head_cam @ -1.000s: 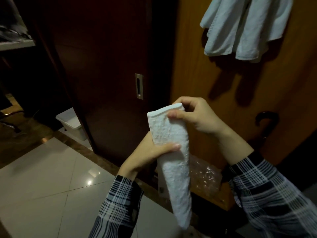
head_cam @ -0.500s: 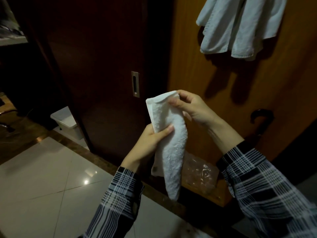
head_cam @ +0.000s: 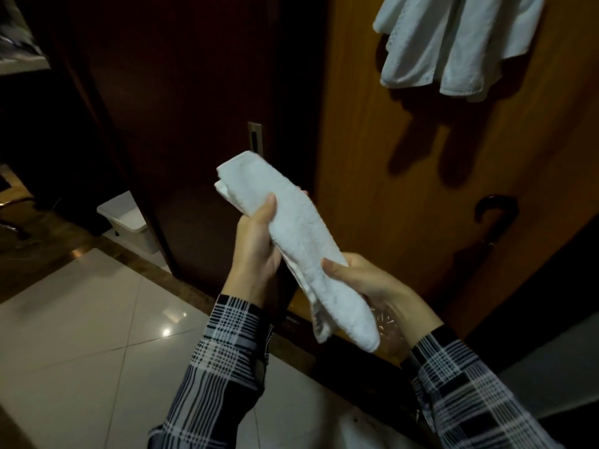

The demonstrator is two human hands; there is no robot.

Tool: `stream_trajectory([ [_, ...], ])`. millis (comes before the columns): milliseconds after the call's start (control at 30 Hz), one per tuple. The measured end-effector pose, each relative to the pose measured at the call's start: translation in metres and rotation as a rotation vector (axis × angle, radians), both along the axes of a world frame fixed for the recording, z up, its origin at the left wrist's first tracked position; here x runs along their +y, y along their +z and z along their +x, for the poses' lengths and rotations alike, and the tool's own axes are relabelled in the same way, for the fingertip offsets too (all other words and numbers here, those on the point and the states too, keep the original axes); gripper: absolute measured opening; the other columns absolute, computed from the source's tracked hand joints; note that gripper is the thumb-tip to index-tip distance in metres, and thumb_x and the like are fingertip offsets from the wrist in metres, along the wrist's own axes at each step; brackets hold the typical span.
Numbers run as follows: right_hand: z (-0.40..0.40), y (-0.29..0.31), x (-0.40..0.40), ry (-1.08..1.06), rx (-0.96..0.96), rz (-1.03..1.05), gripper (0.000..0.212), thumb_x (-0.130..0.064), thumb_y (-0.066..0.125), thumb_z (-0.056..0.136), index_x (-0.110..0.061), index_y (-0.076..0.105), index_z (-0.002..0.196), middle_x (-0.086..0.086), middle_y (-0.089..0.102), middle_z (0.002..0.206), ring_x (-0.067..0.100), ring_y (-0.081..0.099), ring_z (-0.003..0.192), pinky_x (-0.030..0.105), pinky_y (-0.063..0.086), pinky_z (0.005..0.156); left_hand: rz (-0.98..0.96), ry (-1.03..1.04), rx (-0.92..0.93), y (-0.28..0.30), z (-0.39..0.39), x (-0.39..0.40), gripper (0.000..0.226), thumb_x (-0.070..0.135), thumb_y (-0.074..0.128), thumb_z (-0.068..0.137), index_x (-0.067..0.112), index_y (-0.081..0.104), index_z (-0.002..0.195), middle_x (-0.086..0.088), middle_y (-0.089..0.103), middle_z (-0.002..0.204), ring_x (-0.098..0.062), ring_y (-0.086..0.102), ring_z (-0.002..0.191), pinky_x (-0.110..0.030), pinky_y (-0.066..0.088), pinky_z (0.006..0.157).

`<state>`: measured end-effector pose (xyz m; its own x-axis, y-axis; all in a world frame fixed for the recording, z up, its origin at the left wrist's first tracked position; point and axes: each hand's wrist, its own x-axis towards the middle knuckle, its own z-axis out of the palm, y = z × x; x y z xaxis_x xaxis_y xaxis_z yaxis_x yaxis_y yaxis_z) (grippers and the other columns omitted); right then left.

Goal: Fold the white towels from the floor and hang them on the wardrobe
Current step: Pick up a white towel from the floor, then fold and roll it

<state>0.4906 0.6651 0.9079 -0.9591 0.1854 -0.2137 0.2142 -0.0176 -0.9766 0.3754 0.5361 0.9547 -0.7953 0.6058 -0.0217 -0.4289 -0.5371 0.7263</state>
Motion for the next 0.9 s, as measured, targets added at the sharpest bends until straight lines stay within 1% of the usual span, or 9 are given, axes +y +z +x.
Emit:
stream_trajectory([
  [67,0.008,-0.013,0.002,-0.015,-0.067,0.011,0.066,-0.057,0.072,0.07,-0.011,0.061,0.116,0.0,0.071,0.104,0.015,0.067,0.097,0.023,0.051,0.075,0.018,0.041,-0.105,-0.008,-0.008,-0.005,0.031,0.015,0.046,0.098,-0.008,0.053,0.118,-0.02,0.068,0.109,-0.026,0.067,0.102,-0.039,0.052,0.093],
  [133,0.016,-0.024,0.005,-0.021,-0.098,-0.003,0.058,-0.049,0.065,0.08,-0.01,0.058,0.121,0.001,0.069,0.106,0.014,0.067,0.095,0.026,0.05,0.076,0.046,0.09,-0.19,-0.016,-0.015,-0.01,0.027,0.015,0.047,0.099,-0.008,0.055,0.112,-0.021,0.067,0.11,-0.026,0.068,0.1,-0.041,0.049,0.096],
  [300,0.015,-0.034,0.0,-0.144,-0.102,-0.321,0.037,-0.03,0.044,0.097,-0.002,0.055,0.118,0.0,0.075,0.092,0.009,0.07,0.086,0.019,0.054,0.067,0.082,0.24,-0.375,-0.034,-0.025,-0.024,0.018,0.014,0.048,0.099,-0.003,0.054,0.096,-0.021,0.066,0.106,-0.026,0.067,0.093,-0.044,0.047,0.099],
  [367,0.011,-0.042,0.001,-0.152,-0.087,-0.402,0.047,-0.036,0.06,0.09,-0.003,0.056,0.123,0.009,0.071,0.108,0.019,0.068,0.099,0.025,0.056,0.075,0.087,0.284,-0.427,-0.042,-0.028,-0.03,0.014,0.013,0.048,0.099,-0.001,0.051,0.1,-0.021,0.063,0.112,-0.028,0.065,0.096,-0.046,0.046,0.1],
  [433,0.008,-0.044,0.002,-0.073,-0.101,-0.346,0.058,-0.027,0.073,0.076,-0.004,0.056,0.126,0.013,0.067,0.117,0.023,0.066,0.103,0.028,0.056,0.076,0.093,0.307,-0.443,-0.05,-0.034,-0.034,0.014,0.013,0.049,0.099,0.001,0.05,0.106,-0.02,0.064,0.111,-0.028,0.065,0.097,-0.046,0.047,0.098],
  [500,0.006,-0.043,0.007,-0.01,-0.134,-0.206,0.053,-0.016,0.072,0.066,-0.004,0.06,0.117,0.006,0.072,0.105,0.017,0.069,0.091,0.024,0.055,0.069,0.09,0.33,-0.427,-0.055,-0.039,-0.037,0.013,0.013,0.049,0.098,0.003,0.049,0.106,-0.021,0.064,0.112,-0.029,0.065,0.101,-0.048,0.047,0.098],
  [567,0.004,-0.036,0.012,0.036,-0.16,-0.078,0.052,-0.016,0.076,0.061,-0.007,0.063,0.11,0.002,0.073,0.1,0.014,0.07,0.088,0.021,0.053,0.068,0.071,0.34,-0.406,-0.059,-0.044,-0.038,0.011,0.015,0.049,0.099,0.005,0.05,0.104,-0.021,0.065,0.114,-0.03,0.065,0.105,-0.05,0.046,0.099],
  [767,-0.003,-0.018,0.024,-0.013,-0.207,0.185,0.045,-0.007,0.083,0.069,-0.001,0.061,0.107,0.009,0.069,0.102,0.023,0.067,0.09,0.037,0.054,0.078,0.095,0.356,-0.392,-0.062,-0.056,-0.031,0.015,0.018,0.049,0.099,0.007,0.05,0.108,-0.019,0.07,0.104,-0.03,0.067,0.103,-0.051,0.05,0.093],
  [900,-0.004,-0.021,0.032,-0.003,-0.251,0.329,0.041,-0.012,0.082,0.071,0.0,0.06,0.104,0.01,0.068,0.1,0.023,0.067,0.092,0.041,0.055,0.08,0.084,0.302,-0.289,-0.063,-0.055,-0.022,0.02,0.02,0.047,0.1,0.006,0.052,0.113,-0.016,0.071,0.108,-0.026,0.067,0.104,-0.045,0.054,0.088],
])
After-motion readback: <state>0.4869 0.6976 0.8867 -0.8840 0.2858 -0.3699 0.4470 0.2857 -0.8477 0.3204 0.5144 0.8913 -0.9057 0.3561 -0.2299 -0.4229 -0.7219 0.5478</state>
